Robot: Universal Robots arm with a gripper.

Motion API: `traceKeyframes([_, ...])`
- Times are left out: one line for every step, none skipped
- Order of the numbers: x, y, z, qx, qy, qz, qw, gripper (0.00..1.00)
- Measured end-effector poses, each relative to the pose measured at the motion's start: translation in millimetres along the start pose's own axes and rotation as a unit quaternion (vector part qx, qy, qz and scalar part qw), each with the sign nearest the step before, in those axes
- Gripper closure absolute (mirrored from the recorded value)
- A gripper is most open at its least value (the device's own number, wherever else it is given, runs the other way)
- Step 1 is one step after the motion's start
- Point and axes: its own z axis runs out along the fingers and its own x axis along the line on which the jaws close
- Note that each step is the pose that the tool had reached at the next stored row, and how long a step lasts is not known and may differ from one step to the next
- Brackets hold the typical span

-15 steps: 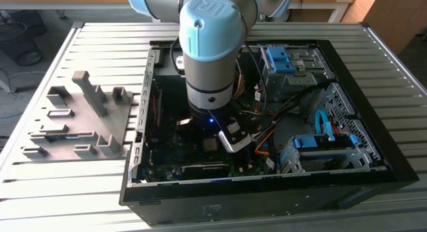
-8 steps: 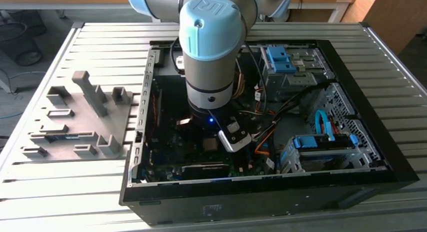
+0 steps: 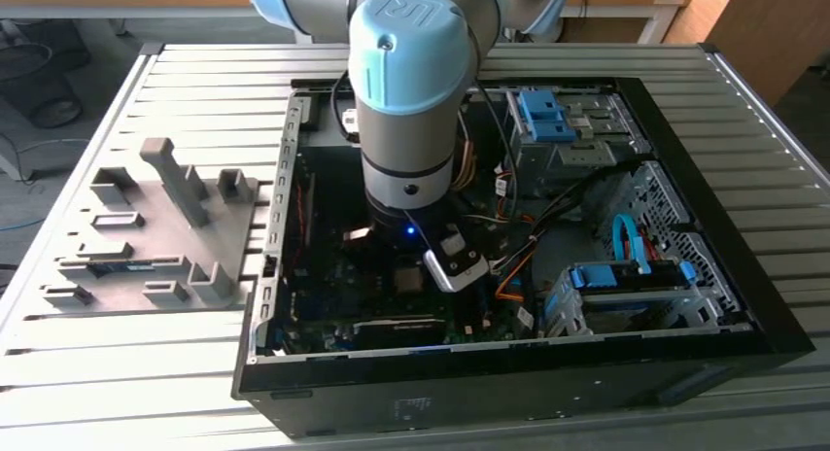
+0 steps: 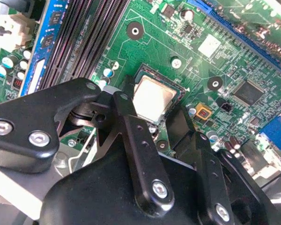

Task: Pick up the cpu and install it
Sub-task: 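Place the cpu into insertion slot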

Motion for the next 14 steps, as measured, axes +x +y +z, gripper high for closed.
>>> traceKeyframes([0.0, 0.3, 0.2, -0.0001, -0.0001, 0.0, 1.0, 0.46])
traceKeyframes([0.0, 0.3, 0.2, 0.0, 0.0, 0.0, 1.0, 0.46])
traceKeyframes([0.1, 0.3, 0.2, 0.0, 0.0, 0.0, 1.0, 0.46])
traceKeyframes([0.1, 0.3, 0.2, 0.0001, 0.0, 0.0, 1.0, 0.46])
traceKeyframes([0.3, 0.3, 0.2, 0.0001, 0.0, 0.0, 1.0, 0.46])
traceKeyframes([0.6, 0.4, 0.2, 0.0001, 0.0, 0.0, 1.0, 0.46])
traceKeyframes([0.8, 0.4, 0.2, 0.0001, 0.0, 0.0, 1.0, 0.46])
traceKeyframes([1.3, 0.4, 0.3, 0.0001, 0.0, 0.0, 1.0, 0.46])
traceKeyframes([1.7, 0.4, 0.3, 0.0, 0.0, 0.0, 1.0, 0.46])
traceKeyframes([2.1, 0.4, 0.4, 0.0, 0.0, 0.0, 1.0, 0.46])
traceKeyframes([2.7, 0.3, 0.4, 0.0001, 0.0, 0.0, 1.0, 0.46])
traceKeyframes([3.1, 0.4, 0.5, 0.0001, 0.0, 0.0, 1.0, 0.46])
traceKeyframes([3.2, 0.4, 0.5, 0.0, 0.0, 0.0, 1.0, 0.46])
traceKeyframes([3.2, 0.4, 0.5, 0.0, 0.0, 0.0, 1.0, 0.46])
